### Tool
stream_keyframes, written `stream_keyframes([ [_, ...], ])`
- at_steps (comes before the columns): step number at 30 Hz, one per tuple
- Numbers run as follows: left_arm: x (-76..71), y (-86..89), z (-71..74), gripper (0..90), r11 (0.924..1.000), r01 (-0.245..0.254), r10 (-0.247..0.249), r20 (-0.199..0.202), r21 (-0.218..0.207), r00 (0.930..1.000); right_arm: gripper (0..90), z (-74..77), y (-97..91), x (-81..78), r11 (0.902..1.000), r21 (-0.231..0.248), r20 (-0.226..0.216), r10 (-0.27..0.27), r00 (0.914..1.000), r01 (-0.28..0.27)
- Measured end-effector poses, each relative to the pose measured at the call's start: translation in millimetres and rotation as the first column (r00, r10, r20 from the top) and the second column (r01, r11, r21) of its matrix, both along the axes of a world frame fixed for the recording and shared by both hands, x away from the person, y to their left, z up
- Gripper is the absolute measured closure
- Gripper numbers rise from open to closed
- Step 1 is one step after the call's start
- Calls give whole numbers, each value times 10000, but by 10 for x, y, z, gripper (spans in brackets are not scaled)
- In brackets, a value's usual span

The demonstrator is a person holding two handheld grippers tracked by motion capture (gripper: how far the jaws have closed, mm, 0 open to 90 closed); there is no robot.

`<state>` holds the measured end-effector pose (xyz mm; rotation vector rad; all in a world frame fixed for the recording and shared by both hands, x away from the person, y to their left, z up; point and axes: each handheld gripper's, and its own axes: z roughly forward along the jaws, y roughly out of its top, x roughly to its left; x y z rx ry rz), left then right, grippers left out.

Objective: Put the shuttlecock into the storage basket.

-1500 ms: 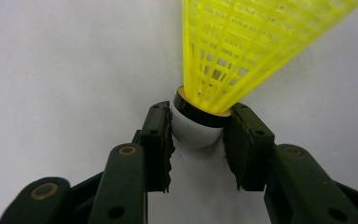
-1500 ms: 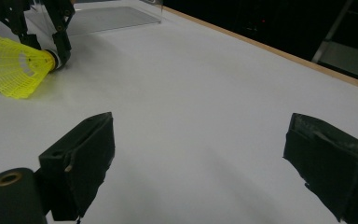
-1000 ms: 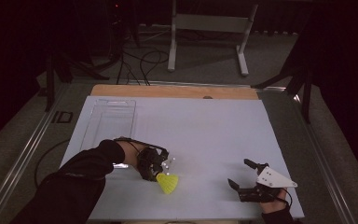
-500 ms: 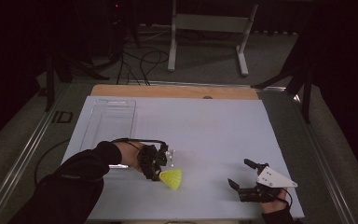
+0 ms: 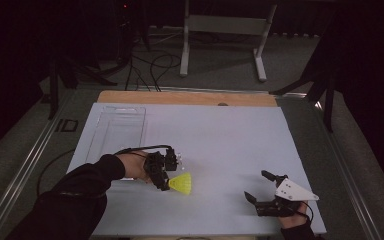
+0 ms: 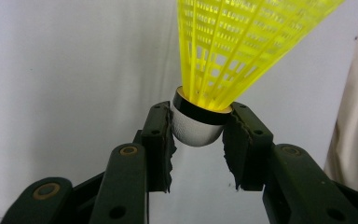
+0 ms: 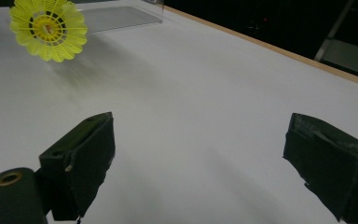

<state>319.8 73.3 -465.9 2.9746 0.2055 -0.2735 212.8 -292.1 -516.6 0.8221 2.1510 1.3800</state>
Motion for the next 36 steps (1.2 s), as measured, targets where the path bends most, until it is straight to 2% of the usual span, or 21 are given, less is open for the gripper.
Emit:
stream_keyframes([
  [1, -3, 7, 2, 634, 10000, 30, -30, -134, -36, 9999, 92, 0, 0, 0, 10000, 0, 0, 0, 10000, 0],
  [2, -8, 11, 2, 635, 9999, -50, 49, -99, -90, 9999, 92, -2, 0, 1, 10000, -3, -4, 4, 10000, -4],
  [3, -5, 14, 4, 635, 9999, -144, 145, -235, 8, 9996, 92, -2, 0, 1, 10000, -3, -4, 4, 10000, -4],
  [5, -16, 21, 12, 635, 9997, -237, 238, -182, 21, 9996, 92, -3, 0, 4, 10000, -18, 11, 5, 10000, -5],
  [6, -12, 25, 22, 636, 9993, -366, 368, -326, 81, 9988, 91, -3, 0, 3, 10000, 1, -1, 9, 10000, -9],
  [7, -19, 32, 36, 636, 9994, -329, 331, -207, 58, 9992, 91, -3, 0, 3, 10000, 1, -1, 9, 10000, -9],
  [8, -22, 46, 73, 636, 9982, -605, 604, -295, -14, 9977, 92, -3, -3, 4, 10000, -15, 0, 8, 10000, -8],
  [10, -22, 46, 73, 636, 9982, -605, 604, -295, -14, 9977, 92, -3, -3, 2, 10000, 13, -27, 4, 10000, -4],
  [13, -34, 77, 158, 636, 9940, -1058, 1050, -278, -268, 9941, 92, -3, -3, 3, 10000, 15, -17, -1, 10000, 1],
  [14, -38, 80, 167, 636, 9932, -1131, 1129, -116, -265, 9935, 91, -3, -3, 3, 10000, 1, -18, 2, 10000, -2],
  [17, -35, 106, 186, 636, 9902, -1367, 1365, -102, -277, 9906, 92, -2, -2, 2, 10000, -9, -14, -6, 10000, 6],
  [18, -39, 114, 186, 636, 9877, -1536, 1530, -219, -300, 9880, 92, -1, -1, 1, 10000, -14, -10, -2, 10000, 2],
  [21, -44, 134, 193, 636, 9843, -1729, 1723, -188, -357, 9849, 92, 0, -3, 0, 10000, 2, -11, -5, 10000, 5],
  [22, -63, 157, 199, 636, 9804, -1926, 1915, -284, -418, 9811, 92, -2, -4, 2, 10000, 6, -17, -8, 10000, 8],
  [24, -64, 165, 203, 637, 9795, -1982, 1973, -259, -363, 9800, 92, -2, -4, 2, 10000, 3, -23, -1, 10000, 1],
  [28, -75, 217, 288, 639, 9620, -2705, 2702, -113, -388, 9627, 92, -1, -2, 1, 10000, -30, -10, 2, 10000, -2],
  [31, -80, 245, 353, 640, 9539, -2978, 2977, -93, -367, 9546, 92, -3, 0, 4, 10000, -35, -19, 6, 10000, -6],
  [33, -85, 267, 395, 640, 9511, -3058, 3064, 76, -427, 9519, 92, -3, 4, 2, 10000, -41, -24, 8, 10000, -8],
  [35, -90, 298, 436, 641, 9525, -2989, 2998, 64, -586, 9540, 92, 1, 3, -1, 10000, -24, -21, 2, 10000, -2],
  [36, -91, 313, 454, 641, 9485, -3107, 3121, 140, -609, 9499, 92, 1, 0, 0, 10000, -24, -20, 3, 10000, -3],
])
